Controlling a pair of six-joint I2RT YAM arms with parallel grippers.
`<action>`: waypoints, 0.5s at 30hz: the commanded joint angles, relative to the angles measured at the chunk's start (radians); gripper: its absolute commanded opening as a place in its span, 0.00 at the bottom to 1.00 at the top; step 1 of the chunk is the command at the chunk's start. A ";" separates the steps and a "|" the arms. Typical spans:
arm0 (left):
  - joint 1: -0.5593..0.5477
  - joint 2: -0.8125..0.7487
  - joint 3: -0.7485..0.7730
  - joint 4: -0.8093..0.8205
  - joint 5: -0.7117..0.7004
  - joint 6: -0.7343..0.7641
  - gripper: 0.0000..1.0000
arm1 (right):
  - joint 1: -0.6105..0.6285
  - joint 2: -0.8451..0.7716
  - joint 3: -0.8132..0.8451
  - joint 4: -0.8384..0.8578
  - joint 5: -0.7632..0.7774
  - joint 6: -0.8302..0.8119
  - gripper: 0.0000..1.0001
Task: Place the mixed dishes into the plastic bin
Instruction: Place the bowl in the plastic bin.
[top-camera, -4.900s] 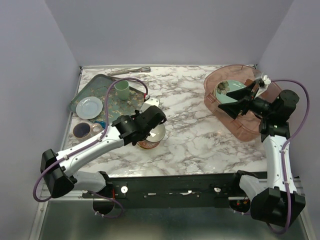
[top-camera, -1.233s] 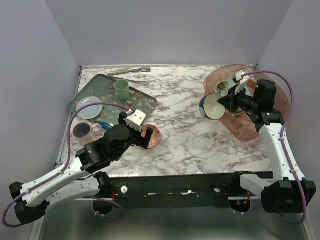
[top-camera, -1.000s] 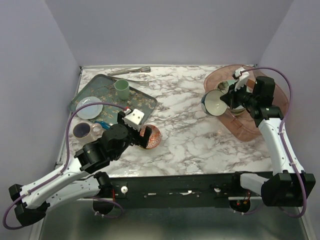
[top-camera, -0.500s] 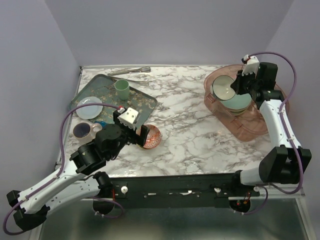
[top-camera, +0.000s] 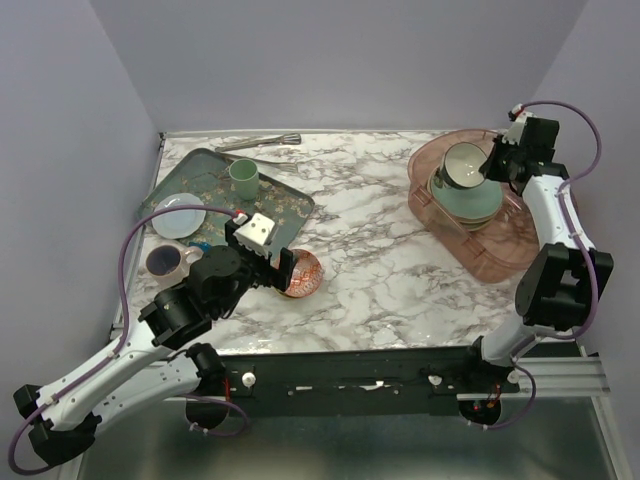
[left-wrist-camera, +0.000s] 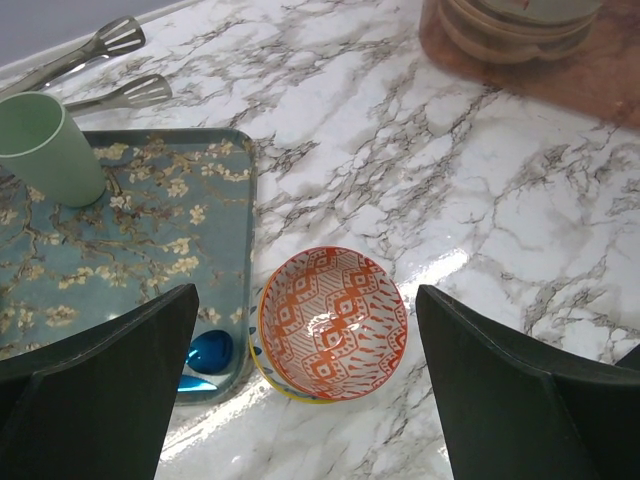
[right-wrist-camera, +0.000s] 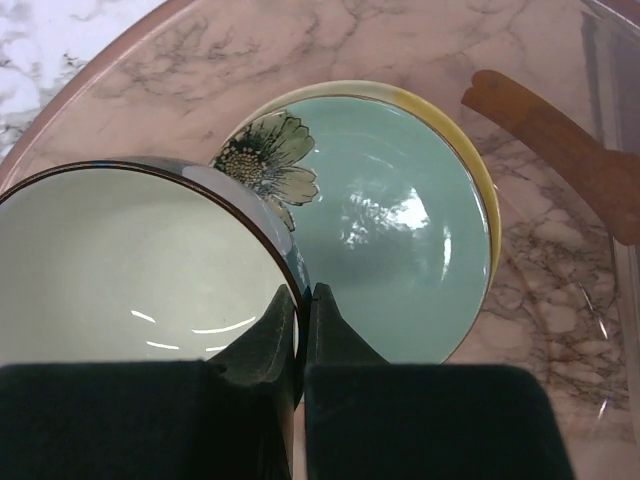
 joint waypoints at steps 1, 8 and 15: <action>0.010 -0.007 -0.011 0.024 0.034 -0.006 0.99 | -0.023 0.048 0.083 0.026 0.030 0.068 0.01; 0.017 -0.007 -0.013 0.024 0.039 -0.007 0.99 | -0.035 0.145 0.134 -0.010 0.039 0.054 0.01; 0.022 -0.005 -0.013 0.025 0.040 -0.007 0.99 | -0.040 0.208 0.157 -0.028 0.045 0.031 0.01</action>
